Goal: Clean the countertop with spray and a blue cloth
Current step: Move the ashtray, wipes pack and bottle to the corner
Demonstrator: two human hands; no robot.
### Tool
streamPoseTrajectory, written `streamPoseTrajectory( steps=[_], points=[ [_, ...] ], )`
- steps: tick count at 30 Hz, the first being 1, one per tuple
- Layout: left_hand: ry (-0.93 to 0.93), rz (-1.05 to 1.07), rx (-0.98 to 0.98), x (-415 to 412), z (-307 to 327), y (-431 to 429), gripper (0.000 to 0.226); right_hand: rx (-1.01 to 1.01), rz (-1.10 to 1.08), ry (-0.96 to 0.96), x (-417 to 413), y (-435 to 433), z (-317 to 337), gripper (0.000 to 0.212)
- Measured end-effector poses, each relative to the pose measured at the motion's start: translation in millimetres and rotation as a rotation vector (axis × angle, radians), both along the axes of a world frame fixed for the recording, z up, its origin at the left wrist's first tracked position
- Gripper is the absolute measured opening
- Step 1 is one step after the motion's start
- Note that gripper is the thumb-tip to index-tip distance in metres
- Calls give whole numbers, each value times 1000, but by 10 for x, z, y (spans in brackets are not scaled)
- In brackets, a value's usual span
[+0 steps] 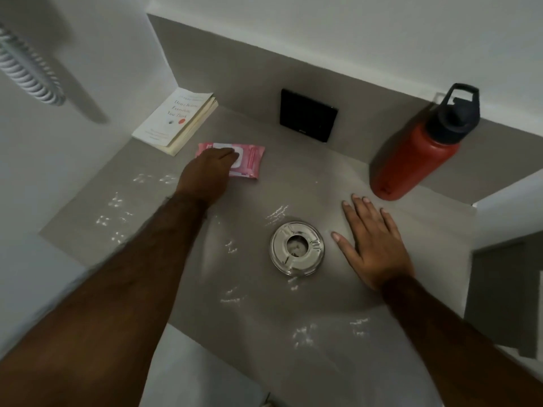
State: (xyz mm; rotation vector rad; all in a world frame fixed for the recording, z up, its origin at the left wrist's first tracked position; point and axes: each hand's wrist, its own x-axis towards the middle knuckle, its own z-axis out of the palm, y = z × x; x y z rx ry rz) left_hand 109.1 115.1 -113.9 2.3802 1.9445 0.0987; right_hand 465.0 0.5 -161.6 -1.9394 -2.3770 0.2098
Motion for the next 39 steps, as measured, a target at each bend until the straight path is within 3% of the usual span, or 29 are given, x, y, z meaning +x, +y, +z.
streamPoseTrajectory(
  steps=[6, 12, 16, 21, 29, 39],
  points=[
    [-4, 59, 58, -68, 152, -60, 44, -5, 16, 8, 0, 11, -9, 74],
    [-19, -48, 181, -134, 569, 152, 33, 16, 8, 10, 1, 7, -24, 73],
    [-63, 112, 340, -435, 835, 500, 29, 31, 5, -5, 12, 10, -39, 73],
    [28, 179, 299, -816, 677, 867, 26, 24, 0, -31, 5, 26, -36, 73],
    [-43, 214, 188, -1071, 156, 1103, 24, 33, 1, -40, -4, 26, -17, 73],
    [-125, 319, 140, -1120, 6, 1451, 30, 44, 5, -55, -1, 29, -43, 72]
  ],
)
